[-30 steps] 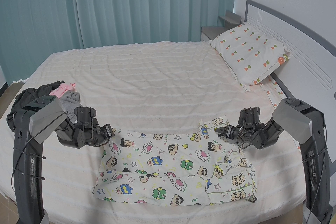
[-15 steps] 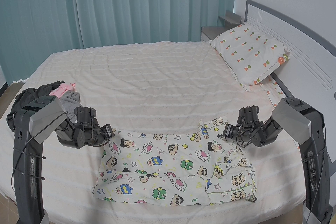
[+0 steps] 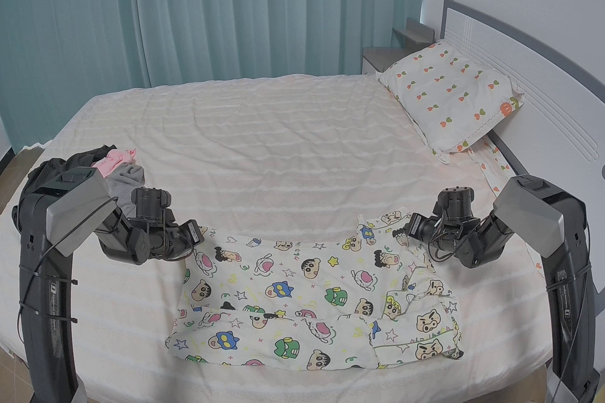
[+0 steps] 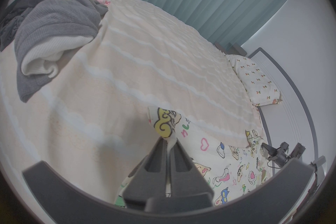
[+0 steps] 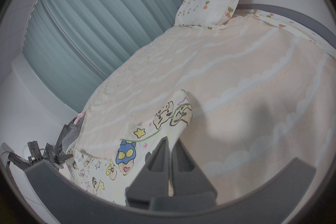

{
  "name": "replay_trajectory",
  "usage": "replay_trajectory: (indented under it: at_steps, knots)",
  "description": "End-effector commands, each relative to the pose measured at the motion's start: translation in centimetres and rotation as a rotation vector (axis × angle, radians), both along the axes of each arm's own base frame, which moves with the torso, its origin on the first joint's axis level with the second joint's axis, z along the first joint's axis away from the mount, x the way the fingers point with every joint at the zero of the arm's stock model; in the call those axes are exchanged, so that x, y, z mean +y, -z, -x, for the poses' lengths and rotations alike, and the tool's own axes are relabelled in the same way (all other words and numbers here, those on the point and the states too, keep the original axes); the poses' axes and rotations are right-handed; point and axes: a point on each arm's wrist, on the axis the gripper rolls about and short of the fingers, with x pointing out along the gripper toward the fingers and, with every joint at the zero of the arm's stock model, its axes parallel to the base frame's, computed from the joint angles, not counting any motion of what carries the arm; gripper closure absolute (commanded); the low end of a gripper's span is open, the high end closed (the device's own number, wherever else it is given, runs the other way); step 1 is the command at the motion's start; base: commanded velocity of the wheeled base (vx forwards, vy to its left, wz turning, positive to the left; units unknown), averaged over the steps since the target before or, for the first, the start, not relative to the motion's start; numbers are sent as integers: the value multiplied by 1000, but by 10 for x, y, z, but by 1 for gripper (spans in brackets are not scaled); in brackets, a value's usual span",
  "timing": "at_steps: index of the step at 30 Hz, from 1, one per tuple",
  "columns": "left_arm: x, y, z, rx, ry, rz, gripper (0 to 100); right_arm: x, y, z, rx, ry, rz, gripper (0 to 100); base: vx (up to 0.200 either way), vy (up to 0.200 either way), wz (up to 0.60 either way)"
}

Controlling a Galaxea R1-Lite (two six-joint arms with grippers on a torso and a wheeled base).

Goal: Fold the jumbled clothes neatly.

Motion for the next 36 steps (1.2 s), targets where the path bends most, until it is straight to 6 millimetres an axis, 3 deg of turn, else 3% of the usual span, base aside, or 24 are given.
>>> replay_trajectory:
  at_steps: [1,12,20,25,36]
  knots:
    - [-2,-11,2,-19,-8,-11,100,-9,-3,5,-3,16,-4,100,0,0,0]
    - [-10,-44,4,-90,6,-15,100,-20,-25,15,-78,-7,-40,100,0,0,0]
    - [-9,-41,6,-83,7,-49,100,-24,-31,20,-77,-10,-42,100,0,0,0]
    - [-8,-34,21,-40,5,-86,100,-29,-40,38,-47,-52,-56,100,0,0,0]
    - [-6,-43,56,2,45,-129,100,-33,-53,73,-30,-110,-77,100,0,0,0]
